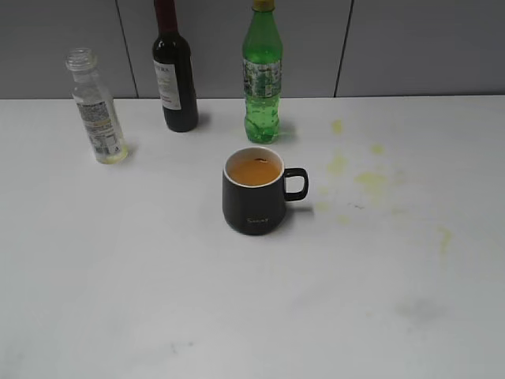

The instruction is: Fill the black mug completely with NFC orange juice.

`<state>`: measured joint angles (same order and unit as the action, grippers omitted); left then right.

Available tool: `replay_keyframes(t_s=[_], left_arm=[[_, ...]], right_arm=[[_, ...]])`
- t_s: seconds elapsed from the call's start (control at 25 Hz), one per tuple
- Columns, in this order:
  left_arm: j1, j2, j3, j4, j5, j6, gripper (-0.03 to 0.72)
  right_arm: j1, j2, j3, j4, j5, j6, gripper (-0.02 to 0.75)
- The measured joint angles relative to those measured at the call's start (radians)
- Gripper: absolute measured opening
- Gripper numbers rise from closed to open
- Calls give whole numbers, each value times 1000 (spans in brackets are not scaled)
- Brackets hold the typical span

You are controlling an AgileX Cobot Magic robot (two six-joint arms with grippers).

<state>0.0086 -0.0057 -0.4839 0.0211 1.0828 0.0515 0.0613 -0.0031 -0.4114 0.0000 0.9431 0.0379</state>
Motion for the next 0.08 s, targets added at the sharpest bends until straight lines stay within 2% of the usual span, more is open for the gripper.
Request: replay_keyframes(t_s=[0.08], left_arm=[[5, 0, 0, 0, 0, 0, 395]], right_arm=[[0, 0, 0, 0, 0, 0, 592]])
